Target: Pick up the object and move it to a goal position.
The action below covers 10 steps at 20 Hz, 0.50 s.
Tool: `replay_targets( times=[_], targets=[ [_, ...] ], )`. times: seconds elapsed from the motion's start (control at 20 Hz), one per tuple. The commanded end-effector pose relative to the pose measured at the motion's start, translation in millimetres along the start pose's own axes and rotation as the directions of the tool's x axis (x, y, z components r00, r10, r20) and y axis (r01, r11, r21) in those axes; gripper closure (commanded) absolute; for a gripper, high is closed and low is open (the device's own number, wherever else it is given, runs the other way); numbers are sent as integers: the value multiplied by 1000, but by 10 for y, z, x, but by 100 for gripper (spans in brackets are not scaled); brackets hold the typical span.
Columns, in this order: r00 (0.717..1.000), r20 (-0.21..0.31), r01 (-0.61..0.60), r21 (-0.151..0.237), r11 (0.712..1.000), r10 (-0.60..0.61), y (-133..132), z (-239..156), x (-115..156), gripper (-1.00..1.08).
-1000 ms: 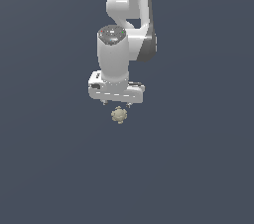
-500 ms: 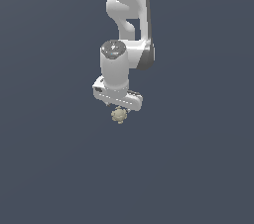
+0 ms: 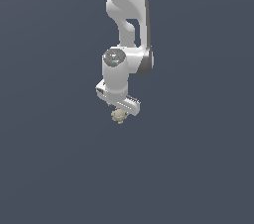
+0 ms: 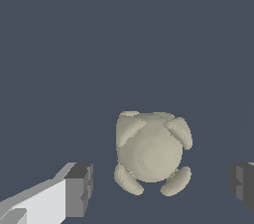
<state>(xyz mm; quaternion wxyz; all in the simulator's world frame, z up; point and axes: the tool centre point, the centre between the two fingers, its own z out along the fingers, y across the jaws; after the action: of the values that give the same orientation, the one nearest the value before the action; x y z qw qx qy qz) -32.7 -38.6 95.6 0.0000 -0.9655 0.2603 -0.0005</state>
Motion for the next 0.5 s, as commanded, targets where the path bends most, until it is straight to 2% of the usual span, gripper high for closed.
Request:
replay_targets(
  times=[0.0,0.45],
  targets=[
    [1000,0,-25,0,1000,25,10,39,-13,-92],
    [999,1,-33,-1,999,33,15,110,-22,-92]
  ],
)
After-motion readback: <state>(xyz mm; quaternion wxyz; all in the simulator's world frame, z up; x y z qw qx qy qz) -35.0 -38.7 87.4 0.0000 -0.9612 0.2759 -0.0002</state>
